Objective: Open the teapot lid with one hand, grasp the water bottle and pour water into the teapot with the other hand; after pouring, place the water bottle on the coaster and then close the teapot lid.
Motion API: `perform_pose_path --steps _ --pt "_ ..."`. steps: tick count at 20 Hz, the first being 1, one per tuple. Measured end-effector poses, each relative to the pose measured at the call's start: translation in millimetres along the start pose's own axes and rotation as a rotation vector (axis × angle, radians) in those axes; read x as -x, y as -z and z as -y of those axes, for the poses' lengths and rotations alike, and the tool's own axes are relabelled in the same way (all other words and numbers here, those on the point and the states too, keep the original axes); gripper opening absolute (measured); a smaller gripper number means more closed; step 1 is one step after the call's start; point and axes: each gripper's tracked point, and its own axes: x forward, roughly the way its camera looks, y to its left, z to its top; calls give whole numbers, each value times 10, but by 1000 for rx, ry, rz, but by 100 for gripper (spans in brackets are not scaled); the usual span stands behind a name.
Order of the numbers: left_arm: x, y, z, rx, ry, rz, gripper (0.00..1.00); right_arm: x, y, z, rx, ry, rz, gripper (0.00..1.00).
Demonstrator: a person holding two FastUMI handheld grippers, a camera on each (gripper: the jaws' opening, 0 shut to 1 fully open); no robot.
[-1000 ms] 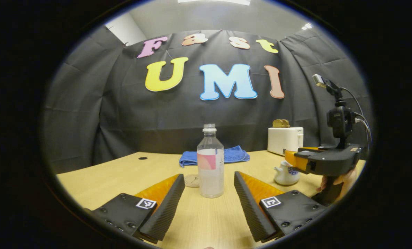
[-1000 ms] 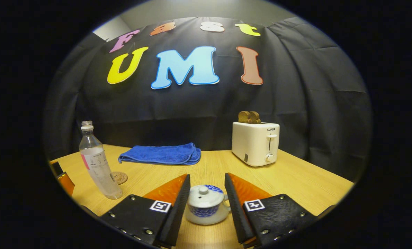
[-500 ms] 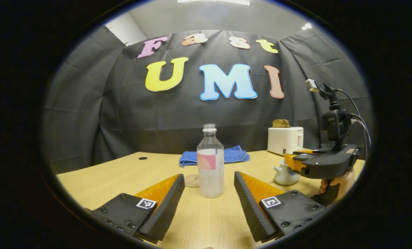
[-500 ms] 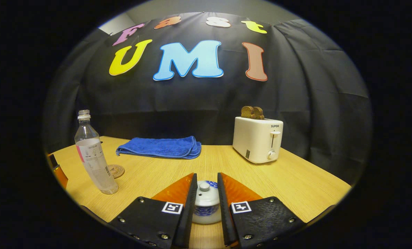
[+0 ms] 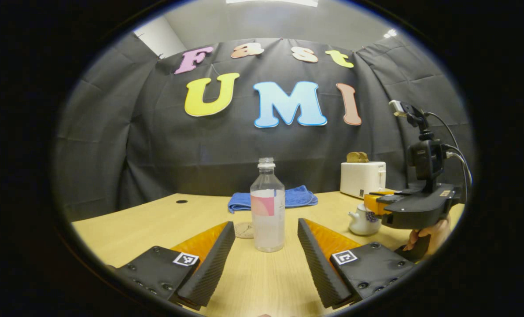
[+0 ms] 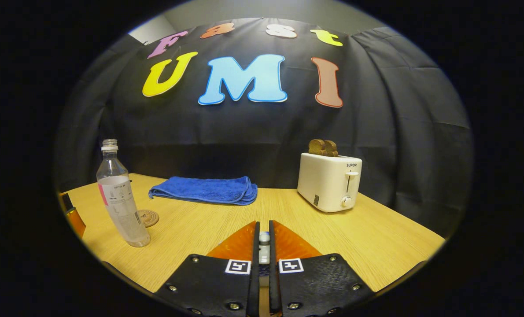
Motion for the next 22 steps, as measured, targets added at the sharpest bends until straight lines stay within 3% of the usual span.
perform_pose_path --steps 8,13,22 --pt "-21 -7 9 -1 0 1 99 156 -279 -22 -5 -18 85 9" --pt "-93 0 36 -2 3 1 99 425 -346 -158 -38 -87 100 9" --pt "-436 13 57 0 -13 0 99 1382 -153 -173 -31 -106 125 9"
